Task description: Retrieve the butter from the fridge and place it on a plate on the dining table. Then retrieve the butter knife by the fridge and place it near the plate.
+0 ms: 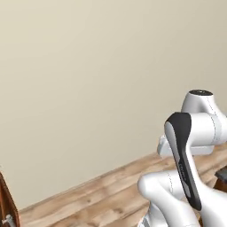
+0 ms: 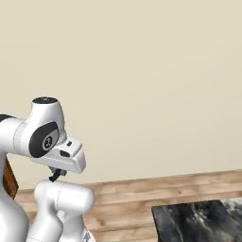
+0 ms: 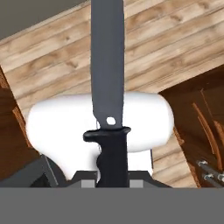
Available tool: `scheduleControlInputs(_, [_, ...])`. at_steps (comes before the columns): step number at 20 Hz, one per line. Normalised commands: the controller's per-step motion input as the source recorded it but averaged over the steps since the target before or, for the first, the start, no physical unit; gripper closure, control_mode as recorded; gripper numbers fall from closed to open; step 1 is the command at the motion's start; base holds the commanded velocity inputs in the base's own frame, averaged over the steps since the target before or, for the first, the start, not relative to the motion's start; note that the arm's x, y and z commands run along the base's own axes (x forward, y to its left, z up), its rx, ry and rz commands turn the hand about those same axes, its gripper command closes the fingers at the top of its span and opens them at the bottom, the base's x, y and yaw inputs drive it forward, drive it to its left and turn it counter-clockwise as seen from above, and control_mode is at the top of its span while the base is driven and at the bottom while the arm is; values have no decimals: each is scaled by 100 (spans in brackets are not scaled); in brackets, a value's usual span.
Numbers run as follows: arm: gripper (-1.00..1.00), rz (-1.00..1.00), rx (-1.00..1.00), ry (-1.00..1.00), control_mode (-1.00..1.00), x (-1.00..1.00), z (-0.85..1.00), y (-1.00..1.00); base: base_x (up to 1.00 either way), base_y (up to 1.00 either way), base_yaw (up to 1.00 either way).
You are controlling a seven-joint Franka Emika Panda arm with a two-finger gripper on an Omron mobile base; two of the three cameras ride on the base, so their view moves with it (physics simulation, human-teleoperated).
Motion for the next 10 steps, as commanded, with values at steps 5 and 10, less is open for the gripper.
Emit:
scheduleControlInputs(5, [100,0,0,0,100,0,0,0,100,29,-53])
scheduleControlInputs(10, [100,0,0,0,100,0,0,0,91,40,-68])
